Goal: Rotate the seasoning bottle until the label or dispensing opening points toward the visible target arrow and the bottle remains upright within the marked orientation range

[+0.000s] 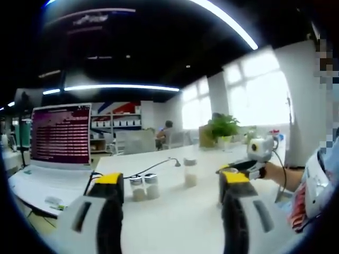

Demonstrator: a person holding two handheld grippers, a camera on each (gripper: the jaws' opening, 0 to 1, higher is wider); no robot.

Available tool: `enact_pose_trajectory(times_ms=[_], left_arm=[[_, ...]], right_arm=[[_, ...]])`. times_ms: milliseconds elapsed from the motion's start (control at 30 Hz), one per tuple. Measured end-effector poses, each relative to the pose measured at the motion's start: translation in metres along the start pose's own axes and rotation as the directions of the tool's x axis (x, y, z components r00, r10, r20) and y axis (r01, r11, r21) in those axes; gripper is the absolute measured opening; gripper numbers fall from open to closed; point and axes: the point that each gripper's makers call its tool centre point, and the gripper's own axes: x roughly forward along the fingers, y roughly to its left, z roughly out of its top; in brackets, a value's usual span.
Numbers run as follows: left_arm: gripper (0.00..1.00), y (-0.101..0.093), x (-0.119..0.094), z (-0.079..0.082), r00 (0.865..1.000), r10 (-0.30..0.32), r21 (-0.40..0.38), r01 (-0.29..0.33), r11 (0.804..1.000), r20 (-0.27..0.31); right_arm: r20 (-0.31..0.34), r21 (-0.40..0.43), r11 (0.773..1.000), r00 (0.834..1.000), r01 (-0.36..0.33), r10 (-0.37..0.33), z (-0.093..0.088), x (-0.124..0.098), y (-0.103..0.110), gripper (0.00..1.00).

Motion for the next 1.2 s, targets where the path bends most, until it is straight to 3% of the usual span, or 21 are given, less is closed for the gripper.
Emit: enact_pose_trajectory(times_ms=[167,267,633,933,1200], left_arm=[[0.78,-0.002,0.002,0.002,1.000,-0.015,-0.005,0.015,1.000,0.008],[0.78,-0.008,0.002,0.010,0.997,-0.048,-0.040,0.050,0.998,0.056],[0.81,-0.016,0.008,-0.001,0.999,-0.052,-0.010,0.052,0.999,-0.008],[0.81,-0.014,0.006,0.001,0.999,-0.045,-0.020,0.046,0.999,0.007],[0.81,-0.011,0.006,-0.002,0.999,-0.035,-0.023,0.035,0.999,-0.002]], right_arm=[[0.000,0.006,1.000,1.000,0.000,0.000,0.000,0.001,-0.002,0.41],[-0.003,0.012,1.000,1.000,0.005,-0.005,0.000,0.001,-0.003,0.41],[-0.011,0.024,0.998,0.998,0.057,-0.057,0.000,0.002,-0.003,0.41],[-0.040,0.039,0.988,0.988,0.152,-0.151,-0.001,0.001,-0.007,0.41],[-0.032,0.045,0.965,0.965,0.260,-0.259,-0.001,0.000,-0.011,0.41]])
